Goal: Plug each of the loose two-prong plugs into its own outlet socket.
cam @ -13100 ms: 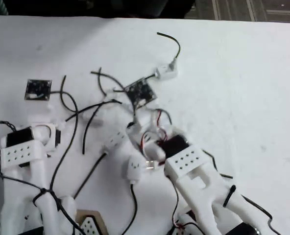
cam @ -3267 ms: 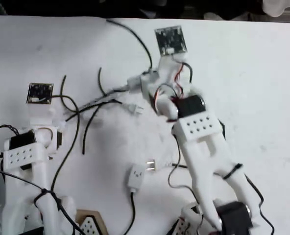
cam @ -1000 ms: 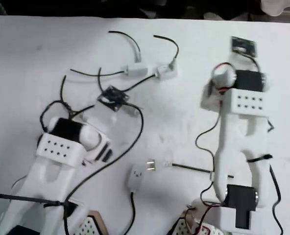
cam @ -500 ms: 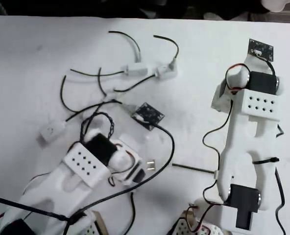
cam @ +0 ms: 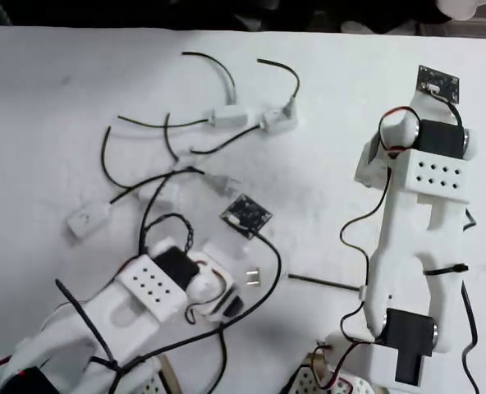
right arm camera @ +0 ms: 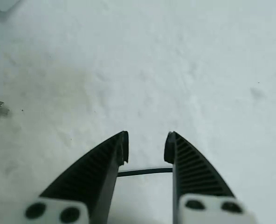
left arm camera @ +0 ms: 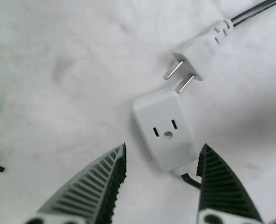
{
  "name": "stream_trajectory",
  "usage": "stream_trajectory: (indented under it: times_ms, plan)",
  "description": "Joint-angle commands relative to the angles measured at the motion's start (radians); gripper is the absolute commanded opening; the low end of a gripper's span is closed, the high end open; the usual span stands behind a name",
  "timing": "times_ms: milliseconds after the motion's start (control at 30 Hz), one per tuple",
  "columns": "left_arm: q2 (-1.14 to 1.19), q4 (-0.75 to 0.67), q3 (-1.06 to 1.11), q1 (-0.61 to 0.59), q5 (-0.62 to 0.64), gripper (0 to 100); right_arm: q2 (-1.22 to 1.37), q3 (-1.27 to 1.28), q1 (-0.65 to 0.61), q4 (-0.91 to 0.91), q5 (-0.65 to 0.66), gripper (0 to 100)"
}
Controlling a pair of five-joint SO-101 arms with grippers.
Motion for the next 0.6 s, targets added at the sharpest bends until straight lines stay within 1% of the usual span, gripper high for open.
stream_trajectory:
  times_ms: [0, 133, 300, 433, 567]
  plan:
    - [-0.019, -0.048, 0.026, 0.008, 0.006, 28, -0.041, -0.038, 0.004, -0.002, 0.009, 13.0]
    - [-0.019, -0.074, 0.048, 0.019, 0.005, 28, -0.041, -0.038, 0.002, -0.002, 0.009, 13.0]
    - [-0.018, -0.080, 0.049, 0.096, 0.034, 28, -0.041, -0.038, 0.002, -0.002, 0.009, 13.0]
    - [0.079, -0.117, 0.034, 0.076, 0.058, 28, -0.041, -0.038, 0.002, -0.002, 0.009, 13.0]
    - [0.255, -0.107, -0.069, 0.015, 0.057, 26, -0.041, -0.038, 0.002, -0.001, 0.009, 13.0]
